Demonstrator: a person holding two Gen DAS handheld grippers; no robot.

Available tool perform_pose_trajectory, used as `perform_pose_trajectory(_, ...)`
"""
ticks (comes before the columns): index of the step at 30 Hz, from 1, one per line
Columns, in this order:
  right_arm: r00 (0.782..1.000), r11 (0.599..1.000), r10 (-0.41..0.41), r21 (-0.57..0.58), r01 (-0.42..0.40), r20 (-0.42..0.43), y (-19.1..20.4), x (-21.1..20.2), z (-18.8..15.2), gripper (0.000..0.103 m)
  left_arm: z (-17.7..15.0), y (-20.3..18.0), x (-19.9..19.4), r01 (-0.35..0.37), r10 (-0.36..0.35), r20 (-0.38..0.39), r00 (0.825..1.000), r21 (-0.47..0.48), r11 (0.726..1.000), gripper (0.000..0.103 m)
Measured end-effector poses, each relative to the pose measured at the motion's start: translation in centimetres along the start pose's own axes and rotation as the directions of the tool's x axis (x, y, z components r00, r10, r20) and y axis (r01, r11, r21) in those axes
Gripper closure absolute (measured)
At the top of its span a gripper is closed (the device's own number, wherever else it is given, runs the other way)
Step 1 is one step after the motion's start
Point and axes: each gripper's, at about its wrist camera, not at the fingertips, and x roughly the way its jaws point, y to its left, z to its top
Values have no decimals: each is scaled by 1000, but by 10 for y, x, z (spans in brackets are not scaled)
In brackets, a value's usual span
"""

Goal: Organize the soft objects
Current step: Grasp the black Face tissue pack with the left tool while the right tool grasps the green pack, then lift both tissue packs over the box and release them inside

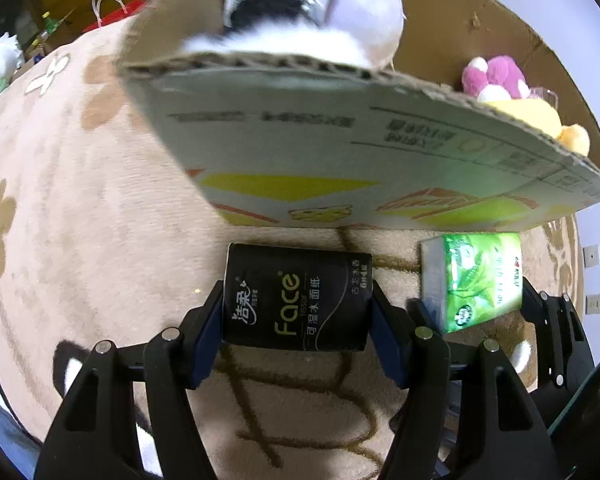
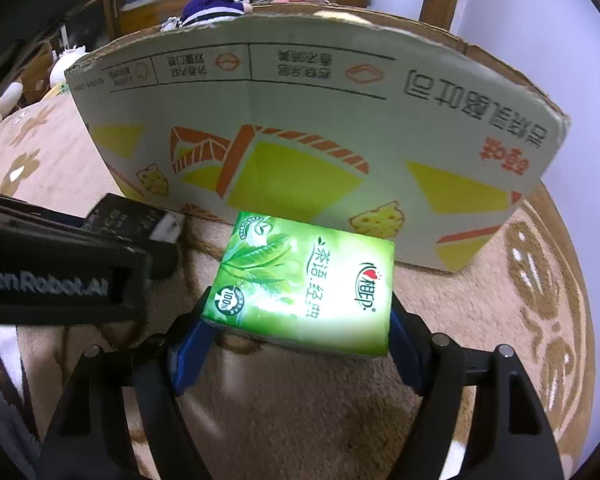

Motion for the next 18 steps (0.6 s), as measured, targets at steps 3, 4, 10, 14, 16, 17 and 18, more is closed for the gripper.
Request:
perform_pose_trajectory(3,998,999,-47,2,47,30,-1,-13,-2,22,-7,-1,-5,-18,18,21,1000,1,1000,38)
perform_pose_trajectory(4,998,998,-57,7,57,36,1,-18,-3,22,-10,0,-8,-21,21,27,999,4,1000,38)
perform_pose_trajectory(10,993,992,-96,92,90,66,-15,-48,-11,22,-27,-4,-30,-37,35,91,995,23,999,38)
perform_pose_trajectory(14,989,987,-117,125,105,93,-24,-65,-14,22,-36,-6,-45,-58,53,130,990,37,998,39)
perform_pose_trajectory(16,987,985,-119,135,105,105,-39,-74,-8,22,-39,-3,-57,-65,58,161,985,38,997,39)
perform_pose_trajectory(17,986,984,-121,141,104,117,-41,-80,-9,22,-38,-8,-62,-64,56,180,982,38,997,39)
perform_pose_trajectory(18,984,984,-122,146,103,128,-42,-85,-8,22,-38,-11,-67,-61,52,200,978,38,997,39)
